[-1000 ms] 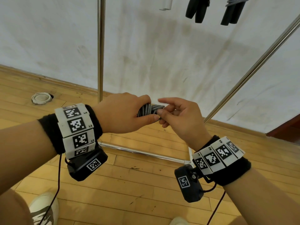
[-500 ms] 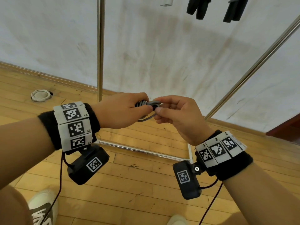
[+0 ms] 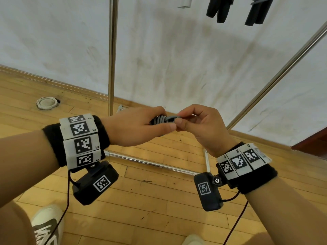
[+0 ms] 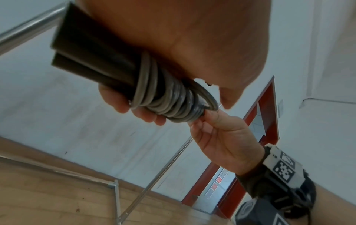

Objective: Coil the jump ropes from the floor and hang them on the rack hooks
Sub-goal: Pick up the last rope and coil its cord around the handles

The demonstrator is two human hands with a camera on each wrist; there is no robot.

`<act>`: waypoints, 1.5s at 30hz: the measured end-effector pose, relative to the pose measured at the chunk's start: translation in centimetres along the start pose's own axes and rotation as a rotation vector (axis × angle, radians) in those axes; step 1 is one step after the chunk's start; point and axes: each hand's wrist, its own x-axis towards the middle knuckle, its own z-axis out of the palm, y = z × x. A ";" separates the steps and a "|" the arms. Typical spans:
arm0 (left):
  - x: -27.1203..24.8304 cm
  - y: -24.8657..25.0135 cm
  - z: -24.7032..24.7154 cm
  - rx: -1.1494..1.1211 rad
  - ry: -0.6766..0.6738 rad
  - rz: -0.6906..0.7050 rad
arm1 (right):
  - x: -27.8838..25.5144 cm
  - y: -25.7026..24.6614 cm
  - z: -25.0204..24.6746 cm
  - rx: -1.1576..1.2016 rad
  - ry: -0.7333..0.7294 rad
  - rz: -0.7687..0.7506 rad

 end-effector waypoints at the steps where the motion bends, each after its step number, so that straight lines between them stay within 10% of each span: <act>1: 0.0 0.0 0.1 0.022 0.008 0.003 | -0.1 0.0 0.1 -0.040 0.017 -0.012; 20: 0.2 -0.3 0.3 0.598 0.237 0.196 | 0.3 -0.5 0.6 -0.059 -0.051 0.243; 38: 1.0 -1.0 -0.7 -0.087 -0.048 0.043 | 0.8 -1.4 0.1 -0.061 0.186 0.051; 45: 1.7 -0.2 -0.6 -0.170 0.090 -0.018 | 0.8 -2.0 -0.1 -0.092 0.211 -0.042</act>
